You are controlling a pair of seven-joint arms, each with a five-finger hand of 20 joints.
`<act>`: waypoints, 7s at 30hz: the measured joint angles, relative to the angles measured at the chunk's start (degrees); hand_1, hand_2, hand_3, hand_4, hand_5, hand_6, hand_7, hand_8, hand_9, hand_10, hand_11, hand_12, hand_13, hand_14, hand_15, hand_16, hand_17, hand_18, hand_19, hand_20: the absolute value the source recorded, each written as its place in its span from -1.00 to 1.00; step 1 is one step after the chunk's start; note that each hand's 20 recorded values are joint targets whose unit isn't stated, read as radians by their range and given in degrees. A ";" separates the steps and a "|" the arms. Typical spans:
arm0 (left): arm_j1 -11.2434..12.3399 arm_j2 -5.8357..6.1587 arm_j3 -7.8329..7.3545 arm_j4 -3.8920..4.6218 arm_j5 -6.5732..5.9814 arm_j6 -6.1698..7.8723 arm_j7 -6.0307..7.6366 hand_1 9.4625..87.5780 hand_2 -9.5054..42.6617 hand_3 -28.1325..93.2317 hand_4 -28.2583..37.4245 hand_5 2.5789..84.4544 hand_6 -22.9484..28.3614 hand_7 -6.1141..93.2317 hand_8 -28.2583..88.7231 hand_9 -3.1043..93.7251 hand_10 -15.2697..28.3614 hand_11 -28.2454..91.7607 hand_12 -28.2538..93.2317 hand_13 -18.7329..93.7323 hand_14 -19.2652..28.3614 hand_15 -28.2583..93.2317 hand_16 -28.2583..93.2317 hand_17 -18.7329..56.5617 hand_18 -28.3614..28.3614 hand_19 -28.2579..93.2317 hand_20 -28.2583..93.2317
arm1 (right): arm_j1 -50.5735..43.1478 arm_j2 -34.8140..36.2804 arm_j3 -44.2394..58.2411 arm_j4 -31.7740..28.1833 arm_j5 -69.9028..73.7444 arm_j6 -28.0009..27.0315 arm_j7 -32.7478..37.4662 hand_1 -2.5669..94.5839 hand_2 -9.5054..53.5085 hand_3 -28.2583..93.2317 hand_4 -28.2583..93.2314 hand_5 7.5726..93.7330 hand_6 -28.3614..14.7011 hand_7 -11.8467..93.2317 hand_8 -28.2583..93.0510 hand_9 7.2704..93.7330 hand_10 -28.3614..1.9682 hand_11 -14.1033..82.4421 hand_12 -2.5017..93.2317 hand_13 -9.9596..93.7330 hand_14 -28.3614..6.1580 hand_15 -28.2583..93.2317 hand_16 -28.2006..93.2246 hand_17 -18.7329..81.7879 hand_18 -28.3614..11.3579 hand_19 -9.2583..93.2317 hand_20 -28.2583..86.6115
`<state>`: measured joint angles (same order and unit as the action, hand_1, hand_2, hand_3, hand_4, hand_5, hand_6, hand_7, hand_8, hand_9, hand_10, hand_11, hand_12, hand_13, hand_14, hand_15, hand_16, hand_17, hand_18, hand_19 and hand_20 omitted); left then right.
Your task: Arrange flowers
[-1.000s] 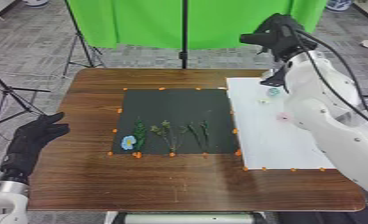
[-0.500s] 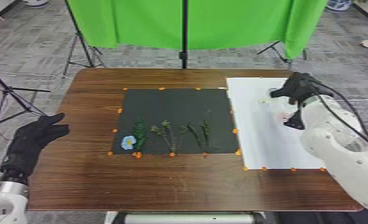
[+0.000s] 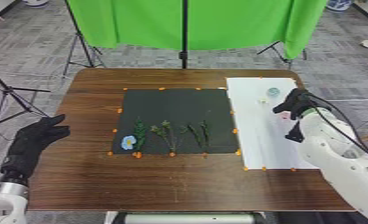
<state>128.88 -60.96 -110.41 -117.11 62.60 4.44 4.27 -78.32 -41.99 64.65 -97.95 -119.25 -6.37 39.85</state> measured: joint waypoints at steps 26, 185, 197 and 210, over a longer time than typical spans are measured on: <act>1.19 -1.15 -0.89 -0.62 0.10 -0.43 -0.17 -0.60 0.28 0.46 -1.00 0.10 0.20 -0.71 -0.63 0.10 0.45 -0.23 -0.40 0.08 0.62 -0.22 -0.62 -0.22 0.53 -0.15 -0.30 | -3.96 -1.43 -3.18 -1.43 -4.33 17.49 0.36 0.48 -1.00 0.28 -0.72 0.62 0.16 -0.25 -0.24 0.99 0.25 -0.47 -0.01 1.00 0.76 0.55 -0.10 0.75 -0.16 1.00 0.45; 0.18 -1.39 -0.19 0.86 3.32 -6.85 3.96 -0.23 -0.86 0.53 -0.37 -0.02 0.11 -0.68 -0.63 0.05 0.35 -0.24 -0.38 0.05 0.54 -0.26 -0.60 -0.23 0.50 -0.24 -0.27 | -2.95 5.90 3.18 -0.65 -4.51 7.96 -0.73 -0.36 -1.00 0.49 -0.75 0.23 0.30 -0.52 -0.66 0.54 -0.20 -0.27 -0.43 0.87 0.37 0.49 -0.03 0.52 -0.48 1.00 0.45; 0.16 -1.56 -0.25 0.88 3.32 -7.10 3.57 -0.24 -0.85 0.53 -0.38 -0.02 0.11 -0.68 -0.63 0.05 0.35 -0.24 -0.38 0.05 0.53 -0.27 -0.60 -0.23 0.50 -0.24 -0.27 | -7.17 5.23 3.98 0.68 -2.62 3.87 0.87 -0.10 -1.00 0.56 -0.79 0.26 0.39 -0.46 -0.69 0.59 -0.03 -0.21 -0.44 0.90 0.47 0.50 -0.03 0.54 -0.44 1.00 0.45; 0.33 -2.29 -0.28 0.86 3.34 -7.17 3.66 -0.23 -0.85 0.53 -0.38 -0.02 0.11 -0.68 -0.63 0.05 0.35 -0.24 -0.38 0.05 0.54 -0.27 -0.60 -0.23 0.50 -0.24 -0.27 | -8.12 4.08 -0.72 2.97 -5.32 18.92 0.52 0.41 -1.00 0.39 -0.81 0.66 0.28 -0.32 -0.40 0.88 0.26 -0.49 -0.05 0.97 0.64 0.49 -0.02 0.63 -0.31 1.00 0.45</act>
<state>129.22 -63.25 -110.69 -116.26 65.94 -2.73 7.93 -86.44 -37.91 63.93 -94.98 -124.57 12.55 40.37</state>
